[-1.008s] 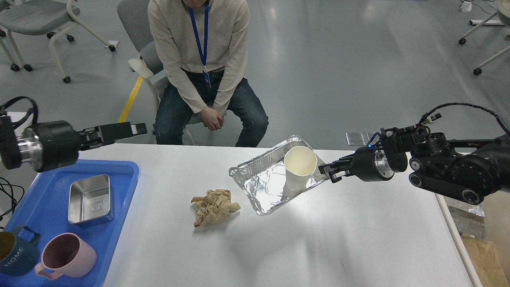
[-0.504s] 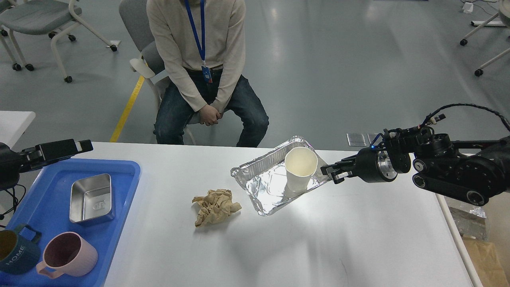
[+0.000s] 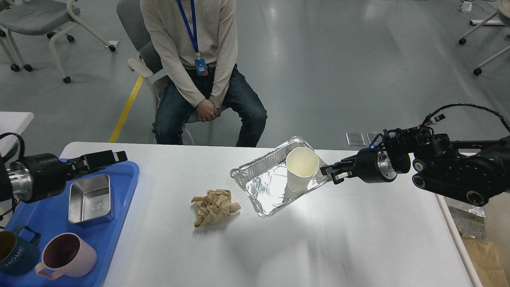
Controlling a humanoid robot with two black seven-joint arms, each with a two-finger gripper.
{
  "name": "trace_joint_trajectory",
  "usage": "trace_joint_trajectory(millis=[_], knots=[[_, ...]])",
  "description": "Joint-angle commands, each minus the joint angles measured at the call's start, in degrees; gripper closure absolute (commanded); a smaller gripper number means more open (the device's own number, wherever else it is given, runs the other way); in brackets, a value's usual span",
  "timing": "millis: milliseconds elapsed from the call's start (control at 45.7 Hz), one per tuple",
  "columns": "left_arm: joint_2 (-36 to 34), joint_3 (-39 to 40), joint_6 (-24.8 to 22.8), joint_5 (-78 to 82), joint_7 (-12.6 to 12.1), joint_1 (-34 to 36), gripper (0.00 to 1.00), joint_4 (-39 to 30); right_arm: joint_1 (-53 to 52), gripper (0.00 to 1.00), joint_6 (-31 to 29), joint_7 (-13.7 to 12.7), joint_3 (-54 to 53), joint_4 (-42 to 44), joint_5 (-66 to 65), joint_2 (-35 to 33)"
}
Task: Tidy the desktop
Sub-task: 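Lower the left gripper to the crumpled beige paper and grasp it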
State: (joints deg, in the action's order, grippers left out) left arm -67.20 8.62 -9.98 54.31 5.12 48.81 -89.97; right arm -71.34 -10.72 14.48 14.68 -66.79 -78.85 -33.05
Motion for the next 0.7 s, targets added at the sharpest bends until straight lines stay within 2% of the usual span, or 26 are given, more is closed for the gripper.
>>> trace_joint_trajectory(millis=[0, 131, 329, 679], knots=[[5.1, 0.1, 0.1, -0.1, -0.7, -0.9, 0.17, 2.3, 0.0, 1.00, 0.0, -0.1, 0.0, 0.0, 0.0, 0.1], [12.0, 0.1, 0.1, -0.1, -0.8, -2.0, 0.11, 5.4, 0.0, 1.00, 0.0, 0.0, -0.1, 0.1, 0.0, 0.4], [20.9, 0.1, 0.5, -0.1, -0.9, -5.5, 0.08, 10.9, 0.0, 1.00, 0.0, 0.0, -0.1, -0.4, 0.0, -0.3], [29.1, 0.8, 0.5, -0.2, -0.7, -9.7, 0.05, 19.4, 0.1, 1.00, 0.0, 0.0, -0.2, -0.7, -0.1, -0.9]])
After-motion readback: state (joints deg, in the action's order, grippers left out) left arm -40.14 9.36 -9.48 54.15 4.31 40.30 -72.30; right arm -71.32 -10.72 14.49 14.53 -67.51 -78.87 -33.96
